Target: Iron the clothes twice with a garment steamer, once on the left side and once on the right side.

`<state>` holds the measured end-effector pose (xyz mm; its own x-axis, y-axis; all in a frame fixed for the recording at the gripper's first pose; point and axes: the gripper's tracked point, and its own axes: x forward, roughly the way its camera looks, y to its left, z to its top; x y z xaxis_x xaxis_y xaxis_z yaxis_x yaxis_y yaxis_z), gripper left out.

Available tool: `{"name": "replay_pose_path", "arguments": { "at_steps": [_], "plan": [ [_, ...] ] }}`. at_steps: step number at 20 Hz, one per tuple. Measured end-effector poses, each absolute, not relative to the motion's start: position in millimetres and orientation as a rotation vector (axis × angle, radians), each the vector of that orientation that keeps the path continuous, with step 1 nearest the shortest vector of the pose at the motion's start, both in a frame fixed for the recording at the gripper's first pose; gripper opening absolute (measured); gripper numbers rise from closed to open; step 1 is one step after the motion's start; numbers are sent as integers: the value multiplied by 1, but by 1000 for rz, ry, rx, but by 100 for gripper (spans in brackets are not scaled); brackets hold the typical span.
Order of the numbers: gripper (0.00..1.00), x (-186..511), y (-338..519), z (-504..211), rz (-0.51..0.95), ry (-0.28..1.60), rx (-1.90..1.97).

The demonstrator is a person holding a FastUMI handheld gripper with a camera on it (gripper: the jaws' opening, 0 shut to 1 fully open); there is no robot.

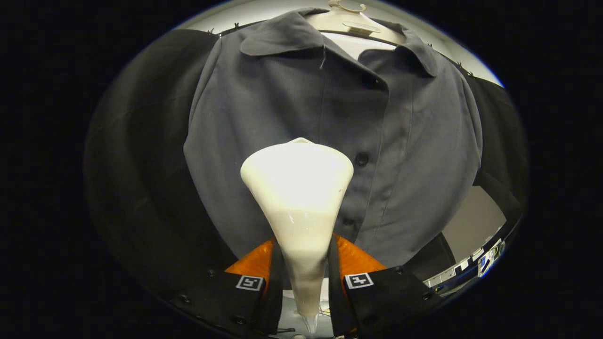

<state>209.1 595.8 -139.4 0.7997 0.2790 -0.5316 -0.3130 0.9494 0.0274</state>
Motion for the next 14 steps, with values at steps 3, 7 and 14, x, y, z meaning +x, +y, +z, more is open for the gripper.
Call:
{"name": "replay_pose_path", "arguments": {
  "at_steps": [3, 7, 14],
  "plan": [
    [49, 212, 596, -157, 317, 583, -73],
    [49, 208, 595, -177, 315, 608, -81],
    [49, 200, 597, -204, 323, 626, -102]
  ]
}}
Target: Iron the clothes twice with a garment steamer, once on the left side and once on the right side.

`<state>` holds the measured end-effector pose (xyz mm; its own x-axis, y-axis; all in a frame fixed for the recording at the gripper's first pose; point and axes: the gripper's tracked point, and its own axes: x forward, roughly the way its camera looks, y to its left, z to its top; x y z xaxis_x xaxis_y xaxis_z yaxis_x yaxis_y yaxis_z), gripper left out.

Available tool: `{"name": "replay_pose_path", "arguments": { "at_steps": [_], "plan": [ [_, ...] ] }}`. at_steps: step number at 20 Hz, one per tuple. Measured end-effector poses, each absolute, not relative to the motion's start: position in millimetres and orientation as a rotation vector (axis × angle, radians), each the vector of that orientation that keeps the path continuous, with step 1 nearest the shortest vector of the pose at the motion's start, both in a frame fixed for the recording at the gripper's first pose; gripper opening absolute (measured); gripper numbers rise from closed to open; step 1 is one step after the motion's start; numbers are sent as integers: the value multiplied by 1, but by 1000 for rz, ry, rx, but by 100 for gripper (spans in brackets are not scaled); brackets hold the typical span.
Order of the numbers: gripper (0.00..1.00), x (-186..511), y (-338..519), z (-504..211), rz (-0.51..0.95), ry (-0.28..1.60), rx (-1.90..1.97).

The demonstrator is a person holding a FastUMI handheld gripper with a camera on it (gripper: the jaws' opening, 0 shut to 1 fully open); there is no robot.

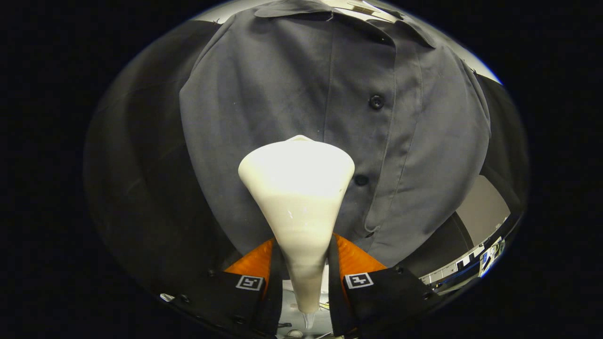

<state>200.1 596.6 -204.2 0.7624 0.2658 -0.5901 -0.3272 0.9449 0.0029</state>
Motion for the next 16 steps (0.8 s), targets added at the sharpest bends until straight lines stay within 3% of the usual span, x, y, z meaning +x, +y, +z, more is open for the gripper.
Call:
{"name": "replay_pose_path", "arguments": {
  "at_steps": [16],
  "plan": [
    [49, 155, 590, -346, 333, 812, -122]
  ]
}}
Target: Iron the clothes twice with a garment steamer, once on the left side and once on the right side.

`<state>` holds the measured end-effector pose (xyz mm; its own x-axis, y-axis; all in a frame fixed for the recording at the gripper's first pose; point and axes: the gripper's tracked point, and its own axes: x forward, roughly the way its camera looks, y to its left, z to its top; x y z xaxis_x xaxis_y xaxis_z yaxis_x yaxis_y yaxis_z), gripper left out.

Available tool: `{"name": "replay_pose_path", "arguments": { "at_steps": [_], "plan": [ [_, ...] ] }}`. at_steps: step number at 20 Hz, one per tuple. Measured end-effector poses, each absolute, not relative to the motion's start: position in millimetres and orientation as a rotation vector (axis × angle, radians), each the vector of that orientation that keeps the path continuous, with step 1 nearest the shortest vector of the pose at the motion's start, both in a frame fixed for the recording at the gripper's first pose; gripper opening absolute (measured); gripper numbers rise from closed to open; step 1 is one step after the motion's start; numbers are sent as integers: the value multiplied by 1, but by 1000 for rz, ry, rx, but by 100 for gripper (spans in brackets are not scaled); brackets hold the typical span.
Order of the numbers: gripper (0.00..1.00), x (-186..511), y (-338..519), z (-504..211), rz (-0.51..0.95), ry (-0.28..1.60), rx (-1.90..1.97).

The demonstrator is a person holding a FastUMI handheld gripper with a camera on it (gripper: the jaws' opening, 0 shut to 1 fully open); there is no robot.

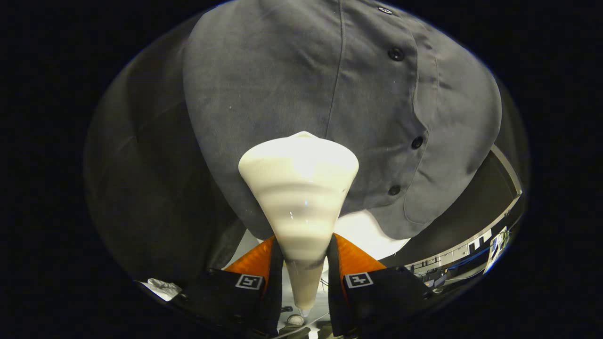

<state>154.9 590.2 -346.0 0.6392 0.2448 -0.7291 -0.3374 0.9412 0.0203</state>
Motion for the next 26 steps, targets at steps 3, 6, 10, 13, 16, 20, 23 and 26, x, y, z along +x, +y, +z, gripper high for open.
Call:
{"name": "replay_pose_path", "arguments": {
  "at_steps": [3, 6, 10, 13, 16, 20, 23, 26],
  "plan": [
    [49, 146, 592, -360, 346, 833, -118],
    [49, 136, 585, -373, 358, 862, -108],
    [49, 124, 564, -379, 351, 887, -99],
    [49, 118, 551, -360, 357, 862, -105],
    [49, 115, 536, -329, 371, 831, -95],
    [49, 114, 504, -271, 359, 771, -50],
    [49, 115, 479, -225, 352, 710, -32],
    [49, 118, 455, -169, 349, 636, -3]
  ]
}}
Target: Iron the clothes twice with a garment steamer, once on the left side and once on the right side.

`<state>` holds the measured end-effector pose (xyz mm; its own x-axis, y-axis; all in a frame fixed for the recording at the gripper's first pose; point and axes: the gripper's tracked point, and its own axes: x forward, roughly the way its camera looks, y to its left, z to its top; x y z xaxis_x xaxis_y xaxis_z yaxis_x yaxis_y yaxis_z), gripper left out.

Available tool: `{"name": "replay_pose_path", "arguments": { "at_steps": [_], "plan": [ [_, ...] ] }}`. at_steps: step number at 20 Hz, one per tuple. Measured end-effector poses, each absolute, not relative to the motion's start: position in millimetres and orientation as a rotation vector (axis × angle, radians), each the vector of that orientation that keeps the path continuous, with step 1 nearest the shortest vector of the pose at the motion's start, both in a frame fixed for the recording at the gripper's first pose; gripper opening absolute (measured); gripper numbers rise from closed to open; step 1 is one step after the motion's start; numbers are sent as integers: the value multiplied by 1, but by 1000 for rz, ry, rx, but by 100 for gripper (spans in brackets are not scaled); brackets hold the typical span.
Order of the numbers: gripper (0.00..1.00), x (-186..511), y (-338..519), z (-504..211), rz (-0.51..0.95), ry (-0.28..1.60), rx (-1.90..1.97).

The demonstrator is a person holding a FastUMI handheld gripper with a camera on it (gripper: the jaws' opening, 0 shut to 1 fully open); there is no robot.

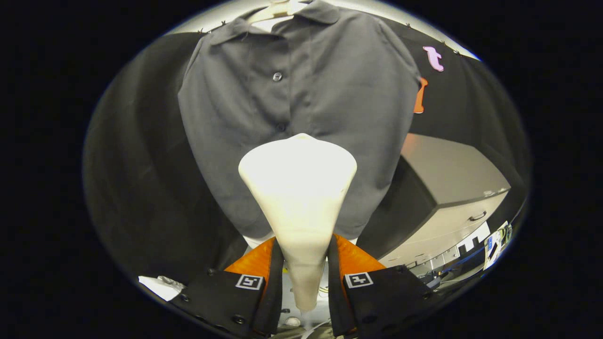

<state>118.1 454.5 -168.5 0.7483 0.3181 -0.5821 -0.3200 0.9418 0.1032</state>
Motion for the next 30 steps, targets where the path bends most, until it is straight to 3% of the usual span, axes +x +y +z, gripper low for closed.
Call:
{"name": "replay_pose_path", "arguments": {
  "at_steps": [8, 15, 21, 30],
  "plan": [
    [49, 142, 348, 16, 257, 332, 49],
    [48, 140, 231, 134, 145, 133, 80],
    [48, 134, 172, 172, 111, 53, 94],
    [48, 144, 156, 158, 126, 83, 88]
  ]
}}
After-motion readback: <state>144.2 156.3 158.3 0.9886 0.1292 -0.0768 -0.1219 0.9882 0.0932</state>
